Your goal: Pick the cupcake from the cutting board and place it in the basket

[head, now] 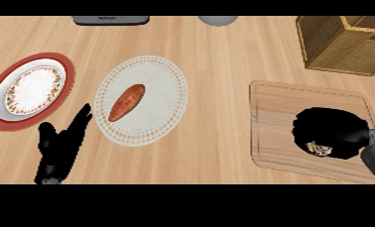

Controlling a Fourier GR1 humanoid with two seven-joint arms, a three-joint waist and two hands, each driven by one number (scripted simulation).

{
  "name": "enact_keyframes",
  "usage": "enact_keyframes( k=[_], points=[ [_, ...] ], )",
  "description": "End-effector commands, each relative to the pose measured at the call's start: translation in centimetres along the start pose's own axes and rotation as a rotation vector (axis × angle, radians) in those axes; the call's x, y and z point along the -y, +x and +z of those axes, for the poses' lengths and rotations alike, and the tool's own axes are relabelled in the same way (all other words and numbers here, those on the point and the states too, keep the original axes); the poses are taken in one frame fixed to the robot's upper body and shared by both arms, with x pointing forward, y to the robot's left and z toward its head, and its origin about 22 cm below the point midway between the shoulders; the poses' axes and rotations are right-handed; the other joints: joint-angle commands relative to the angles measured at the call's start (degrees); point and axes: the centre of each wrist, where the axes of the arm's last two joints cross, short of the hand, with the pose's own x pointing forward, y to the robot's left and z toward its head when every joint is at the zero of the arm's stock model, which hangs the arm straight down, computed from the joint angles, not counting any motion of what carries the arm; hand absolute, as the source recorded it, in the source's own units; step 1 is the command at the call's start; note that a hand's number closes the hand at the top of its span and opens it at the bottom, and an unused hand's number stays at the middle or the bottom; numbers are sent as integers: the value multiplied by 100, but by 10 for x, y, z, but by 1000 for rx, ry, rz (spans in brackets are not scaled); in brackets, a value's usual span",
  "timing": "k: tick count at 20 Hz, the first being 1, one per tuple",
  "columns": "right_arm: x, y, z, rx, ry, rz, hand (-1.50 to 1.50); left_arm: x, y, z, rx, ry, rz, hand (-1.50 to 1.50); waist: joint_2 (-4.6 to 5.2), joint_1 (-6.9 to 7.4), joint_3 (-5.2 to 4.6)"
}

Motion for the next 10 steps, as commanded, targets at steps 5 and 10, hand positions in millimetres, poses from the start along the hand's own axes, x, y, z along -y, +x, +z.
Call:
enact_keyframes(
  k=[5,10],
  points=[
    [4,-6,-37,-281,-76,-134,150,-4,-17,-2,-132,23,17,0,74,-29,-92],
    [-23,-11,-42,-805,-129,-415,150,-12,-24,13,-129,46,2,0,39,-196,-103]
  ],
)
